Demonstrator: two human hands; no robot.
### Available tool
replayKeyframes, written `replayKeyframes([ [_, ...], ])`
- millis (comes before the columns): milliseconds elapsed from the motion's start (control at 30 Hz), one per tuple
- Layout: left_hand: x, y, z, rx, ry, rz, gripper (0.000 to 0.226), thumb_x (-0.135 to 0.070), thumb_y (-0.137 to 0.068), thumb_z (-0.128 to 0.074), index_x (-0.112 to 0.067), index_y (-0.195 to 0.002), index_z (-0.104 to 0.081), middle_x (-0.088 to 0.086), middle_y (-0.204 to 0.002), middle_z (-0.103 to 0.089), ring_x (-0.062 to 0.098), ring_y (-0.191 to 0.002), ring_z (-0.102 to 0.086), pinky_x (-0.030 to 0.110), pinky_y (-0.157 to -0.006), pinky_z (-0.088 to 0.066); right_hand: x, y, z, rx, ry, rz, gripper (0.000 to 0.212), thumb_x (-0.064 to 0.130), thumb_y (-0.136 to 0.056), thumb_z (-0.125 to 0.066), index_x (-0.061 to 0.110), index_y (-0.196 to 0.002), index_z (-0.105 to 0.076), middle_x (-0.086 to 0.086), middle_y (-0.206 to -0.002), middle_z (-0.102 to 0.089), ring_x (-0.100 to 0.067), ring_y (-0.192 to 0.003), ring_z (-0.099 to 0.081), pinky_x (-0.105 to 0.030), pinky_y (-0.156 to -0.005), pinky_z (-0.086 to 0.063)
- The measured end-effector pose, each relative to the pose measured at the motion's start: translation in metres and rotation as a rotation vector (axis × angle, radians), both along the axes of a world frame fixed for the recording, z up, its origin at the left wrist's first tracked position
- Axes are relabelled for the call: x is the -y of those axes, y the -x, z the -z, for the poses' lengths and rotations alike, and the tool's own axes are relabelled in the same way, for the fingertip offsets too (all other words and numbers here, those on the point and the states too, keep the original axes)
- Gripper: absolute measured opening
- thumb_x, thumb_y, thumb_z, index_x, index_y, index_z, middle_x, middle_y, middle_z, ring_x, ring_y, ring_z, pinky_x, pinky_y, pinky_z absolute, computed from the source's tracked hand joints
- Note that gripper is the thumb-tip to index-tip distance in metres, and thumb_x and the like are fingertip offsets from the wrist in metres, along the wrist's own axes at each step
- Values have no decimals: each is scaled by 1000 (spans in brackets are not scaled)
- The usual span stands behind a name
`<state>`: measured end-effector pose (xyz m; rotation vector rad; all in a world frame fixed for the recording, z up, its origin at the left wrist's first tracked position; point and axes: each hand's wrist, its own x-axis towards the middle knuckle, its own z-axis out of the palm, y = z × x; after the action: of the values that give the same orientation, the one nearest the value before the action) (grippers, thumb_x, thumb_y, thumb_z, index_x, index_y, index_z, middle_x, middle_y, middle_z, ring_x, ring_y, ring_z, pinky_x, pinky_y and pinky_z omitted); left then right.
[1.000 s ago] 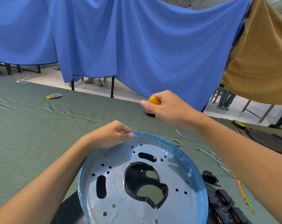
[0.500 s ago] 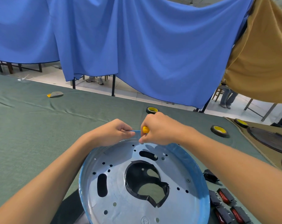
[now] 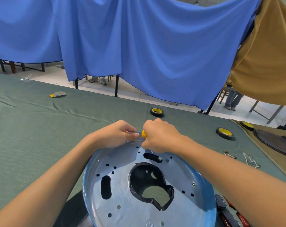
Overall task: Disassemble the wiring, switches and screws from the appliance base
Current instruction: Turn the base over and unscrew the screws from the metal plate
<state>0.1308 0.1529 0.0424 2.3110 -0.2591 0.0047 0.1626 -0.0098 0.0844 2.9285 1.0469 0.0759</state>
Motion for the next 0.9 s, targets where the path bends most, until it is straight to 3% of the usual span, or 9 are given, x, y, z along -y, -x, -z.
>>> replayKeyframes([
  [200, 1, 0, 0, -4, -5, 9, 41, -29, -99, -53, 9, -88, -61, 7, -69, -35, 18, -66, -26, 28, -61, -23, 1, 4, 4, 131, 99, -112, 41, 21, -77, -68, 17, -61, -30, -3, -63, -35, -20, -50, -32, -28, -46, -20],
  [300, 0, 2, -2, -6, -1, 6, 37, -29, -99, -53, -3, -74, -62, 5, -65, -33, 18, -63, -26, 29, -59, -23, 5, 0, 1, 204, 199, -269, 36, 18, -77, -60, 18, -60, -28, -2, -62, -36, -23, -51, -36, -29, -46, -21],
  [400, 1, 3, -2, -4, -1, 8, 43, -31, -99, -54, 1, -70, -52, 3, -63, -28, 18, -61, -23, 29, -55, -21, 8, -7, -2, 241, 302, -382, 24, 19, -78, -55, 18, -63, -37, 1, -66, -41, -28, -60, -48, -29, -45, -22],
  [500, 1, 2, -1, -4, -10, 6, 46, -32, -98, -54, 9, -76, -51, 6, -65, -28, 20, -62, -23, 30, -57, -20, 9, -7, -3, 270, 332, -465, 4, 16, -84, -53, 17, -87, -56, 3, -73, -44, -28, -69, -53, -30, -47, -25],
  [600, 0, 2, -1, 1, -14, 8, 46, -32, -98, -54, 7, -73, -50, 5, -64, -27, 19, -61, -22, 30, -56, -19, 12, -4, -12, 102, 124, -396, 14, 18, -87, -58, 22, -100, -63, 5, -85, -54, -21, -83, -54, -32, -61, -41],
  [667, 0, 2, -2, 5, -18, 14, 42, -30, -99, -54, -6, -65, -53, 0, -60, -28, 17, -58, -24, 29, -55, -20, 14, 0, -26, -25, -231, -321, 9, 24, -87, -64, 20, -94, -69, 10, -79, -56, -10, -77, -52, -25, -65, -41],
  [733, 0, 3, -3, -6, -24, 10, 38, -30, -99, -52, -12, -67, -61, -3, -59, -30, 15, -57, -27, 28, -54, -22, 19, 2, -41, -142, -519, -215, 6, 19, -85, -64, 19, -85, -71, 15, -67, -56, -1, -63, -50, -15, -57, -38],
  [800, 1, 3, -3, -17, -25, 1, 38, -30, -100, -51, 1, -81, -63, 0, -61, -32, 15, -57, -29, 27, -55, -23, 23, 1, -50, -201, -552, -95, 8, 17, -82, -64, 19, -78, -70, 14, -60, -57, 0, -55, -49, -12, -49, -36],
  [900, 1, 2, -2, -17, -36, -10, 37, -31, -100, -51, 0, -87, -67, -4, -59, -33, 12, -54, -28, 24, -51, -24, 23, 2, -39, -189, -315, 42, 16, 25, -81, -67, 10, -77, -71, 2, -68, -62, -14, -61, -50, -23, -51, -40],
])
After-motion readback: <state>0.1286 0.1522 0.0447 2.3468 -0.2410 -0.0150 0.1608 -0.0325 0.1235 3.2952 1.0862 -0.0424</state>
